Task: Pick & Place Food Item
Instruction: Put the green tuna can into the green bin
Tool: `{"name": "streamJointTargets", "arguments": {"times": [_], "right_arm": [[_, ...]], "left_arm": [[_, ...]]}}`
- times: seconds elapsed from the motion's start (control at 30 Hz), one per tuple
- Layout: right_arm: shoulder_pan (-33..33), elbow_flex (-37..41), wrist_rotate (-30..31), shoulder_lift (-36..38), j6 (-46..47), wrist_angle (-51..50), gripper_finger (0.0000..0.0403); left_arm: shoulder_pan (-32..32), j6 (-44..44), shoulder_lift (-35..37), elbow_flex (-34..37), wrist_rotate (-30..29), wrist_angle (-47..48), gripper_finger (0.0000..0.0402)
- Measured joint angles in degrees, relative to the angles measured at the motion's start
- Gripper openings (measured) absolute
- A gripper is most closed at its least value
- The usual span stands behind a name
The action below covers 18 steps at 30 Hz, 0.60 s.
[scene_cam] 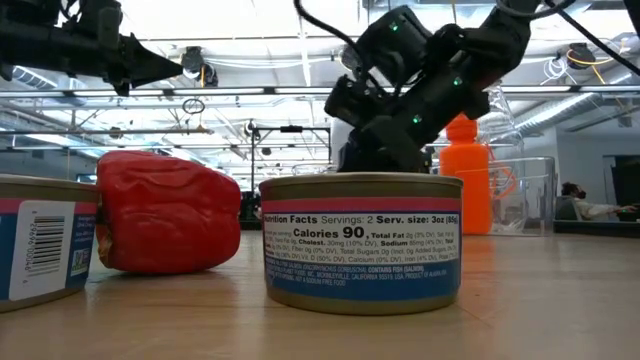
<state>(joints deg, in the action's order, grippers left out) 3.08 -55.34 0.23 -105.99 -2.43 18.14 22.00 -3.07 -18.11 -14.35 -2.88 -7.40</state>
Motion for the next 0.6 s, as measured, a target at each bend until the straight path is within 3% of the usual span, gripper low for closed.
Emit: {"name": "streamJointTargets", "arguments": {"times": [0.13, 0.27, 0.4, 0.6], "right_arm": [[1.57, 0.04, 1.69, 4.35, -3.25, 0.54, 0.0045], [2.65, 0.03, 4.64, 7.33, -4.86, 0.46, 0.0115], [1.63, -0.04, 3.11, 7.74, -4.4, 1.83, 0.0171], [-0.79, -0.03, -0.29, 3.83, -2.48, 1.56, 0.017]], "left_arm": [[0.0, 0.63, 0.0, 0.02, 0.23, -0.02, 0.0026], [0.0, 0.81, 0.01, 0.02, 0.74, -0.07, 0.0026], [0.0, 0.83, 0.02, 0.02, 0.88, -0.15, 0.0026], [-0.02, 0.83, 0.0, 0.02, 0.88, -0.17, 0.0026]]}}
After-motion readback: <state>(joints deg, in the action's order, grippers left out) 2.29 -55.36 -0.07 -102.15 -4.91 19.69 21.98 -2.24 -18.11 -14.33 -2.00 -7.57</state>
